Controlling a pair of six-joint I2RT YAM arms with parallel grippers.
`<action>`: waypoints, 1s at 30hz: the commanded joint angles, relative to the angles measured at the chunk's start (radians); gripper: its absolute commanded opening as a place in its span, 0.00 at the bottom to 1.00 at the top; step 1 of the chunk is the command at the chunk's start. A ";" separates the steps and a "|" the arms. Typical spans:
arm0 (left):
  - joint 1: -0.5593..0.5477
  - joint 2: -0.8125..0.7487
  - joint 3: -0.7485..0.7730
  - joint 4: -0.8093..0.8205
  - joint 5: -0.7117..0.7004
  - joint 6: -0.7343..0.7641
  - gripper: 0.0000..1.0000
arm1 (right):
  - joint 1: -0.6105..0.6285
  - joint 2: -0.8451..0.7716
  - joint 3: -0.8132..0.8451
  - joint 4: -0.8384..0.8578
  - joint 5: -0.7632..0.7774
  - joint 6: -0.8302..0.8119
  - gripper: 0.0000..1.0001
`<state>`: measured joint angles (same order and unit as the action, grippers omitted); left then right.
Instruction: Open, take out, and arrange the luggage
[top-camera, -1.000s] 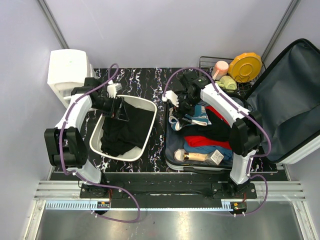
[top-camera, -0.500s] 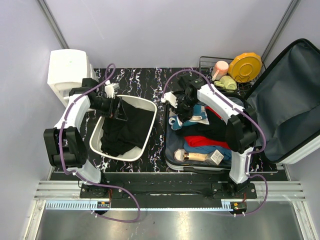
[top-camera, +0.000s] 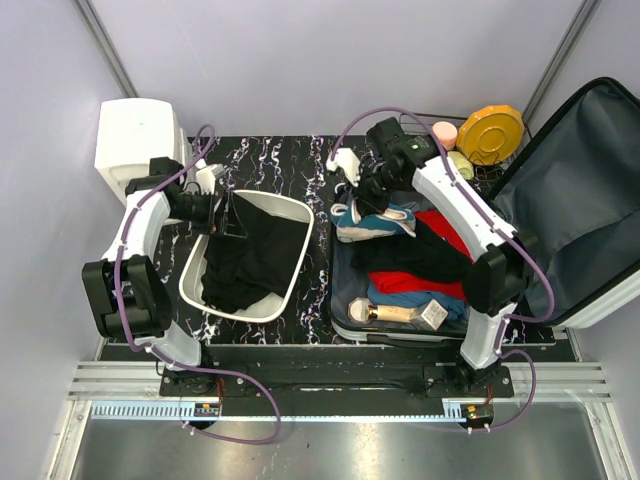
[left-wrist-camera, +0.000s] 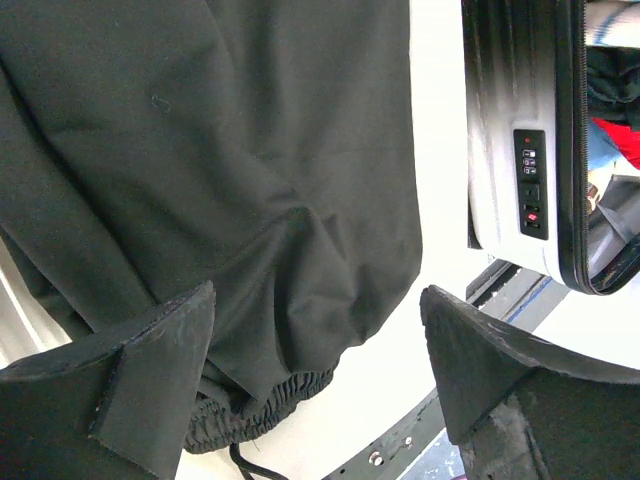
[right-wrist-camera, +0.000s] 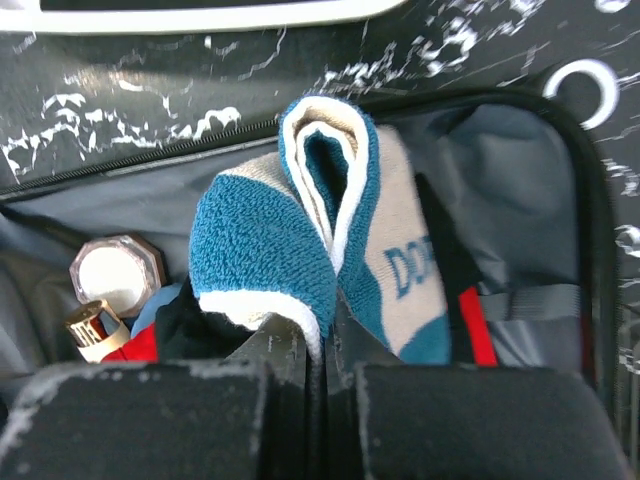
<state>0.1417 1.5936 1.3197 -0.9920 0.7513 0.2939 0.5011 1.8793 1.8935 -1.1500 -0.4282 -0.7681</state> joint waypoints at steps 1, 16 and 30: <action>0.025 -0.031 0.006 0.035 0.056 -0.015 0.87 | -0.004 -0.109 0.091 0.049 -0.026 0.084 0.00; 0.122 -0.021 -0.005 0.105 0.088 -0.120 0.87 | 0.097 0.157 0.623 0.165 -0.029 0.308 0.00; 0.288 -0.076 -0.103 0.162 0.123 -0.176 0.87 | 0.367 0.536 0.570 0.587 0.388 0.231 0.00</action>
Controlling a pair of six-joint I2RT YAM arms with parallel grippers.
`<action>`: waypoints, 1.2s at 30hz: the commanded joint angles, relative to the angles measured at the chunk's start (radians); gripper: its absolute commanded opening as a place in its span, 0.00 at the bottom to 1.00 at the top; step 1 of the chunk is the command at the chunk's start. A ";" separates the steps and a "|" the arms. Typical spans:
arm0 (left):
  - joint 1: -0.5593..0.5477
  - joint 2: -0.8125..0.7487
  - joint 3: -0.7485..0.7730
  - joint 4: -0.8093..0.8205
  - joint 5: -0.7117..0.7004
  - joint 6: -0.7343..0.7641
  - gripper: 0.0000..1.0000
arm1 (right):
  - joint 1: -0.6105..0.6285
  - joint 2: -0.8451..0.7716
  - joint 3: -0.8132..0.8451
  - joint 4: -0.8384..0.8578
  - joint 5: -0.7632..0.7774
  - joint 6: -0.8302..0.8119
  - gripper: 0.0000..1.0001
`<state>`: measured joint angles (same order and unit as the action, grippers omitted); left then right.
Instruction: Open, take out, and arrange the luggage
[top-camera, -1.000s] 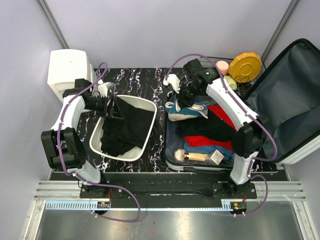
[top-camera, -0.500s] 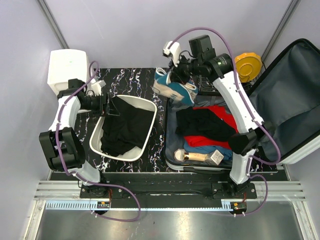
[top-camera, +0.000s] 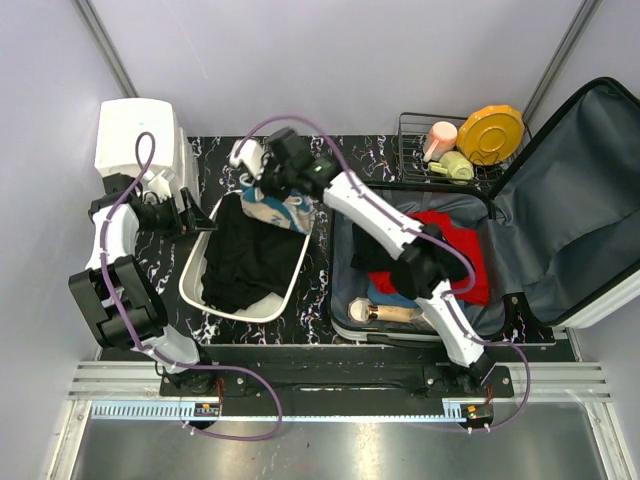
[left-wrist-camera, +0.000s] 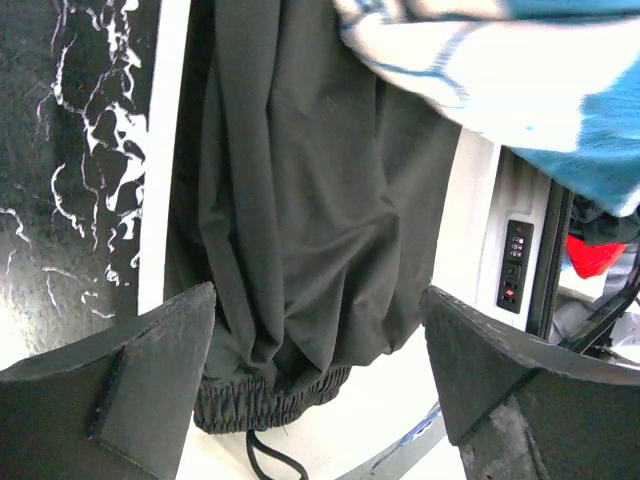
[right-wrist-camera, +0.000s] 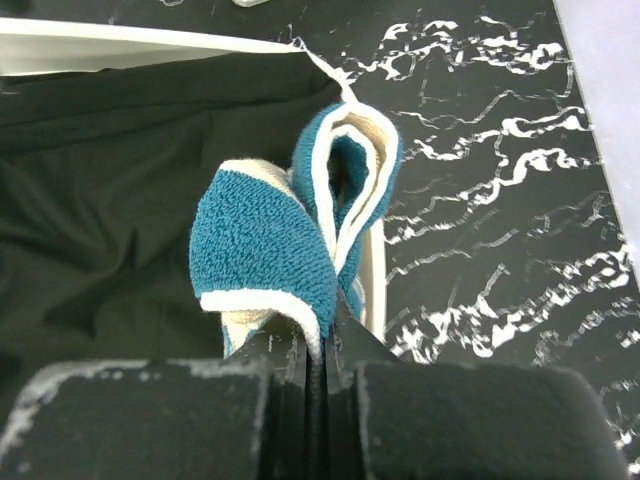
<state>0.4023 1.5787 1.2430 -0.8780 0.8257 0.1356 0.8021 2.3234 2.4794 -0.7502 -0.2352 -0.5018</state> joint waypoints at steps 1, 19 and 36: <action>0.032 -0.065 -0.034 0.048 0.055 -0.013 0.87 | 0.075 0.111 -0.017 0.186 0.186 -0.032 0.00; 0.006 -0.106 0.007 -0.223 0.097 0.412 0.81 | 0.042 -0.209 -0.290 0.046 -0.338 0.129 0.99; -0.396 0.145 -0.111 0.069 -0.338 0.183 0.66 | -0.460 -0.562 -0.506 -0.613 -0.208 -0.112 0.95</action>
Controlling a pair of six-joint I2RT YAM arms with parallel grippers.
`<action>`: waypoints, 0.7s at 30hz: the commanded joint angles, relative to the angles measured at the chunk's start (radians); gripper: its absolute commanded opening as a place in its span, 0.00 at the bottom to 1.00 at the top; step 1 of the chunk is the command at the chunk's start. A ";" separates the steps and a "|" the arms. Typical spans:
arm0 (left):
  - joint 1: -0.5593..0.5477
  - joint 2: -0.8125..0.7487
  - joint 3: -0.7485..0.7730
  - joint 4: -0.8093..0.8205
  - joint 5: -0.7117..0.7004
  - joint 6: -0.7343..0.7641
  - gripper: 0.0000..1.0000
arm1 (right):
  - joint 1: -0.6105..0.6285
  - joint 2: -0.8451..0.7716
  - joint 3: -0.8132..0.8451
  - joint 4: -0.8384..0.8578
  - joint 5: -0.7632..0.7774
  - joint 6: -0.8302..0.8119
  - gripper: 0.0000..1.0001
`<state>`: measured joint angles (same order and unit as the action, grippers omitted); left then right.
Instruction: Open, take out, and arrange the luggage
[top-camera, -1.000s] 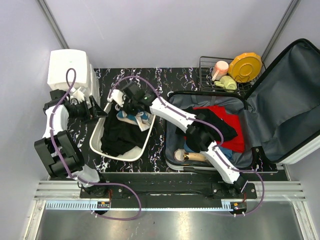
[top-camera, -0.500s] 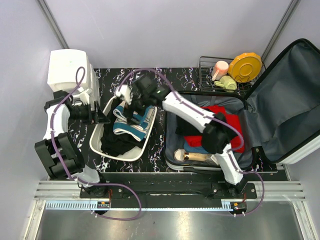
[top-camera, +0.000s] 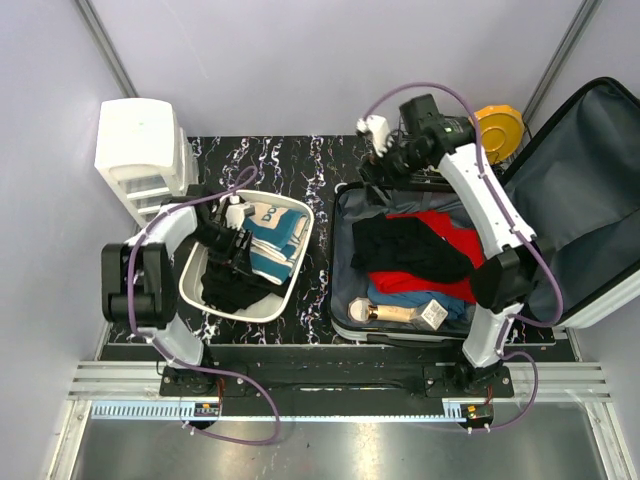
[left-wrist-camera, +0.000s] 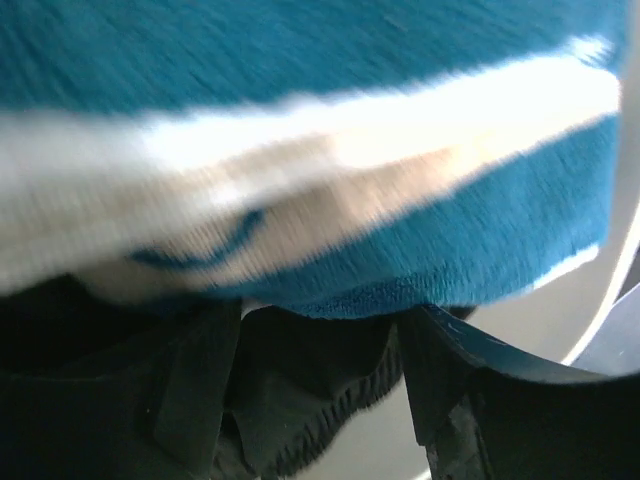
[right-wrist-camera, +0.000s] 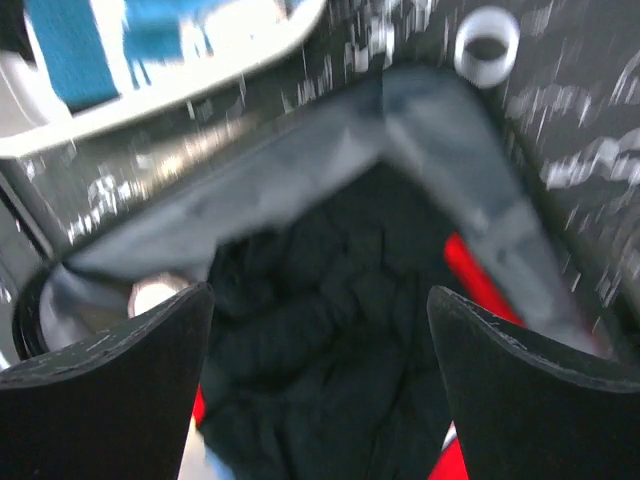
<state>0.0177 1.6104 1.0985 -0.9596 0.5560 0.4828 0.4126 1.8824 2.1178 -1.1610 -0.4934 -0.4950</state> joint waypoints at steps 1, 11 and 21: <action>-0.013 0.143 0.066 0.188 -0.065 -0.196 0.66 | -0.081 -0.149 -0.188 -0.213 0.068 -0.144 0.95; -0.058 0.333 0.285 0.179 -0.021 -0.294 0.70 | -0.115 -0.430 -0.551 -0.243 0.145 -0.237 0.93; -0.036 -0.062 0.247 -0.051 0.355 0.062 0.83 | -0.116 -0.476 -0.823 0.021 0.231 -0.240 0.81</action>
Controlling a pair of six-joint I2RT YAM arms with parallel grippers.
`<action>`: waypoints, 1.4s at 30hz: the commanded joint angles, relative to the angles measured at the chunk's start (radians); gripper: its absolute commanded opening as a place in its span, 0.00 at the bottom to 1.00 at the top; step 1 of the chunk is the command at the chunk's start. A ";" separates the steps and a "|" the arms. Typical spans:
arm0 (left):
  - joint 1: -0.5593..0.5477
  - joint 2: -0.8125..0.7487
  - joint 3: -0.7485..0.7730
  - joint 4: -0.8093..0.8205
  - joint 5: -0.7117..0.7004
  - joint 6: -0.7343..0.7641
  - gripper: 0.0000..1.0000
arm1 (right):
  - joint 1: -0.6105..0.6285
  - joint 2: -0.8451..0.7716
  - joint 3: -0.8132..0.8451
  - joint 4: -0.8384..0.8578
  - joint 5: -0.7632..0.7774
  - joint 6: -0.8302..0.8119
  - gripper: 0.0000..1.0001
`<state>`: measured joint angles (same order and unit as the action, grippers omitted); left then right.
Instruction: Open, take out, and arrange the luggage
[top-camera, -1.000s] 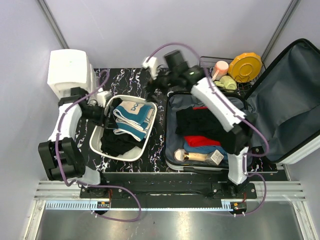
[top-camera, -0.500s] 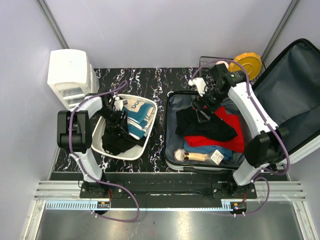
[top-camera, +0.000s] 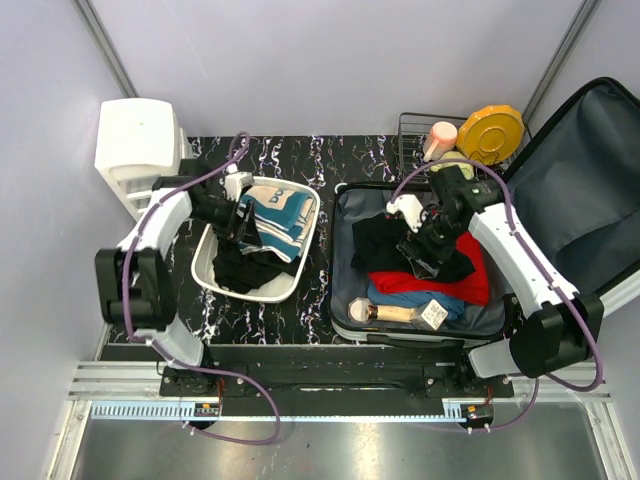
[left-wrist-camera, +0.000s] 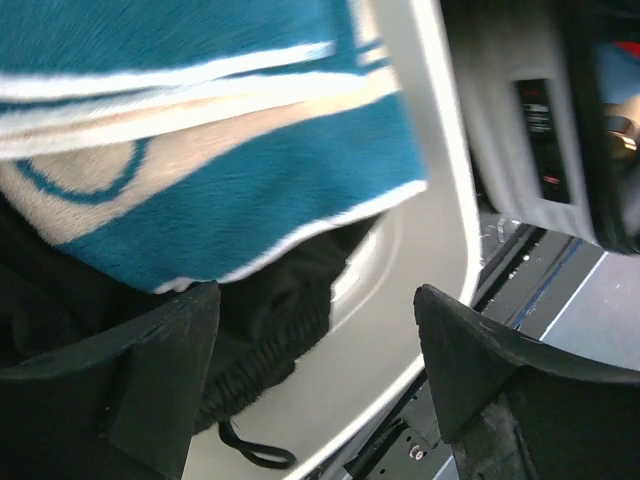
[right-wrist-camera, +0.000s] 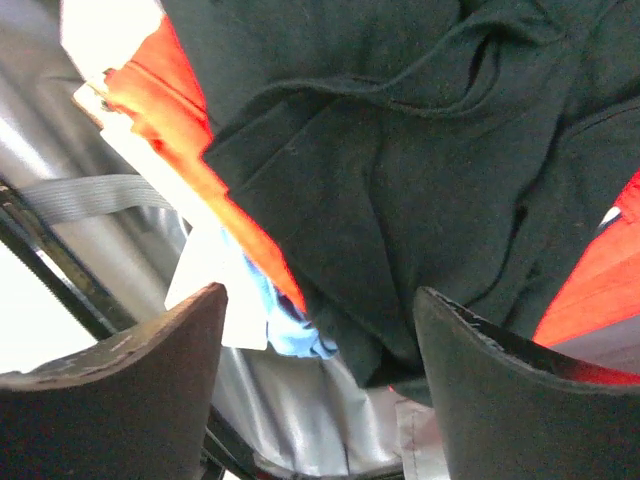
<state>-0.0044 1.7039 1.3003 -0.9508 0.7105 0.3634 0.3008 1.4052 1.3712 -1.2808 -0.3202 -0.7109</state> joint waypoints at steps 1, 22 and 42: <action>-0.040 -0.182 0.051 -0.059 0.220 0.196 0.83 | -0.006 0.026 -0.072 0.147 0.053 -0.021 0.76; -0.479 -0.101 0.068 0.437 0.142 0.020 0.82 | -0.132 0.189 0.211 -0.034 -0.091 -0.065 0.00; -0.621 0.048 0.119 0.699 0.149 -0.130 0.82 | -0.169 0.061 0.029 -0.072 -0.198 -0.117 0.88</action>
<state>-0.6205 1.7519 1.3754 -0.3450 0.8402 0.2501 0.1333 1.4517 1.4296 -1.3357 -0.5102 -0.8227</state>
